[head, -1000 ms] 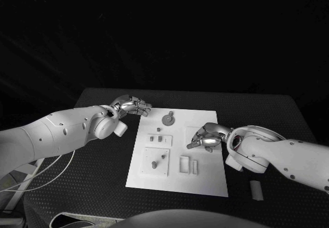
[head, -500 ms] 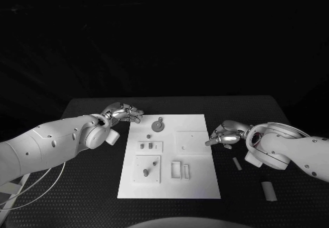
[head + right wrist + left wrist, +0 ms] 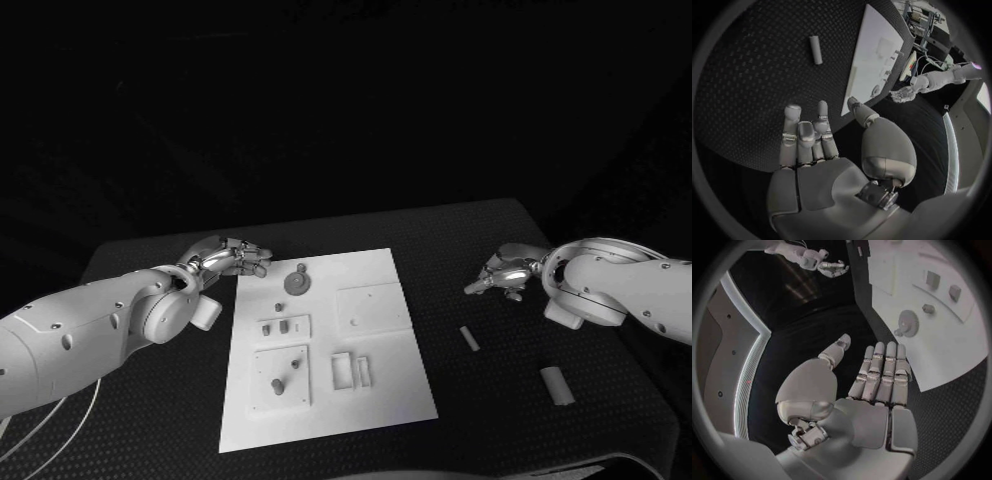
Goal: Assemble the parts on the task board
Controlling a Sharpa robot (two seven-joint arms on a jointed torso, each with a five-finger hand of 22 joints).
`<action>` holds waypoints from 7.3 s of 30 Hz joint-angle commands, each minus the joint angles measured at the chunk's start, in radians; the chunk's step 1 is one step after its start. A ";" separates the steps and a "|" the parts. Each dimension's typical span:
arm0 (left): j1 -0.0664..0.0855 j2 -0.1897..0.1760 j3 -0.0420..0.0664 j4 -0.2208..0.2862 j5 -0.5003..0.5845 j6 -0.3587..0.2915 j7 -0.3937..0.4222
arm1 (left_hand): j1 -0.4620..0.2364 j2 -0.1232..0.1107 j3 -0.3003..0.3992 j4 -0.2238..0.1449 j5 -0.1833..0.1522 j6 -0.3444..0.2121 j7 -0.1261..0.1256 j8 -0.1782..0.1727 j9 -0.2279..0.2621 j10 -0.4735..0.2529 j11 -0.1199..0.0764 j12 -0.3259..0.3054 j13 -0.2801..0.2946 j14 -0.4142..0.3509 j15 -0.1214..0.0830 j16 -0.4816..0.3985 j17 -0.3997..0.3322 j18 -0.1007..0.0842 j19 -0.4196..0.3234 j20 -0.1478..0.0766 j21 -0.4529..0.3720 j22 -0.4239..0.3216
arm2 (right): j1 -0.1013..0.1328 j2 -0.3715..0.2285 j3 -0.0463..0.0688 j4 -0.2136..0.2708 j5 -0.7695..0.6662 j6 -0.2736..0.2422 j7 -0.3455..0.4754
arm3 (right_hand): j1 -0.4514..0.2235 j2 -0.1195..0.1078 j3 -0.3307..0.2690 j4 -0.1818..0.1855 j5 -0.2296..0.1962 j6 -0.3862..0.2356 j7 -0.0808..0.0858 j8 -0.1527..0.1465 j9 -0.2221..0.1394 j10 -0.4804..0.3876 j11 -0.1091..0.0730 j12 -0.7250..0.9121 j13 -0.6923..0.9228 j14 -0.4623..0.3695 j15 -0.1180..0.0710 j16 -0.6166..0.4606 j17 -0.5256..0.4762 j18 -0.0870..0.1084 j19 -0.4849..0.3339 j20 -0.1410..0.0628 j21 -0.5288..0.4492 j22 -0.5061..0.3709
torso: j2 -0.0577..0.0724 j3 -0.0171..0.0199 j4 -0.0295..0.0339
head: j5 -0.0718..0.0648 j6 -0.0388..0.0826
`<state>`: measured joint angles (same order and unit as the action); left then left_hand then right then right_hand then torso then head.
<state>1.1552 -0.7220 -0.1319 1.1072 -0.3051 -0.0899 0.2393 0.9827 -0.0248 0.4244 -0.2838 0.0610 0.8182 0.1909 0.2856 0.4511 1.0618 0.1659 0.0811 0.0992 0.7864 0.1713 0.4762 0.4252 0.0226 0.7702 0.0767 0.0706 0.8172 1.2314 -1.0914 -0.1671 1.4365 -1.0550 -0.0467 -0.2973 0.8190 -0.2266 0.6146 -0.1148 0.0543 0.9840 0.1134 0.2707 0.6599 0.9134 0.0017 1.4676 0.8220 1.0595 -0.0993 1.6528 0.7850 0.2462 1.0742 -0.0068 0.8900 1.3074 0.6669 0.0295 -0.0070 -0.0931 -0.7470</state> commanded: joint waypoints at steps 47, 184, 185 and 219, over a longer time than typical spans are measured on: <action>0.001 0.023 0.000 -0.009 -0.004 0.005 0.005 | -0.009 -0.033 -0.018 -0.002 -0.007 0.009 0.001 0.008 -0.001 0.010 0.000 0.002 0.003 0.008 -0.003 -0.003 0.006 0.009 0.004 -0.007 0.003 0.002 | 0.045 -0.219 -0.026 -0.023 -0.320 0.298 -0.143 | -0.037 -0.072 -0.086 0.097 -0.006 -0.071 0.029 -0.041 0.011 -0.086 0.034 -0.182 -0.101 -0.115 0.039 -0.244 -0.085 0.013 -0.172 0.098 -0.208 -0.066 | -0.028 -0.0031 -0.0462 | -0.273 0.034; 0.002 -0.019 -0.011 0.023 -0.003 -0.014 -0.005 | -0.018 -0.036 -0.027 0.000 -0.007 0.008 0.002 0.008 -0.003 0.010 0.000 -0.003 0.004 0.007 -0.002 -0.009 0.011 0.007 0.003 -0.008 0.001 0.002 | -0.033 0.212 -0.068 0.180 0.224 -0.106 -0.227 | -0.044 0.277 -0.106 -0.174 -0.005 0.044 -0.017 0.006 -0.009 0.026 -0.012 -0.150 -0.117 0.005 -0.003 -0.216 -0.019 0.016 -0.057 0.059 -0.169 -0.006 | -0.024 -0.0199 -0.0472 | -0.032 0.017; 0.002 -0.022 -0.011 0.028 -0.003 -0.017 -0.005 | -0.018 -0.037 -0.028 0.000 -0.007 0.008 0.002 0.008 -0.003 0.010 0.000 -0.003 0.004 0.007 -0.002 -0.009 0.011 0.007 0.003 -0.008 0.001 0.002 | -0.040 0.232 -0.068 0.174 0.234 -0.111 -0.223 | -0.044 0.274 -0.106 -0.174 -0.005 0.044 -0.016 0.006 -0.010 0.025 -0.012 -0.150 -0.117 0.006 -0.003 -0.215 -0.019 0.016 -0.057 0.059 -0.169 -0.006 | -0.024 -0.0201 -0.0469 | -0.020 0.016; 0.026 -0.019 -0.011 0.063 -0.001 -0.046 -0.010 | -0.026 -0.055 -0.038 -0.001 -0.007 0.006 0.003 0.007 -0.004 0.012 0.000 -0.005 0.006 0.003 -0.001 -0.014 0.014 0.007 0.000 -0.007 0.000 0.001 | -0.099 0.512 -0.068 0.059 0.370 -0.130 -0.207 | -0.107 0.189 -0.086 -0.147 -0.005 0.044 -0.017 0.003 -0.027 0.032 -0.014 -0.149 -0.111 0.022 -0.014 -0.184 0.014 0.016 -0.019 0.039 -0.145 0.013 | -0.026 -0.0409 -0.0276 | 0.123 -0.035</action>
<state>1.1790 -0.7406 -0.1434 1.1666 -0.3065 -0.1262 0.2220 0.9537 -0.0698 0.3916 -0.2864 0.0571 0.8217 0.1945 0.2895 0.4482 1.0685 0.1660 0.0811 0.1035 0.7896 0.1680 0.4682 0.4372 0.0225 0.7739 0.0732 0.0706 0.8175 1.1343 -0.5812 -0.2350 1.4997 -0.6890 -0.2075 -0.5124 0.7124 -0.0306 0.5301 -0.2666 0.0464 1.0282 0.0907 0.2708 0.6335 0.9441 -0.0146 1.3174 0.7099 1.0812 -0.1145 1.4636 0.7984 0.2635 1.0476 0.0338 0.7416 1.3079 0.6406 -0.0083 -0.0360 0.0293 -0.7819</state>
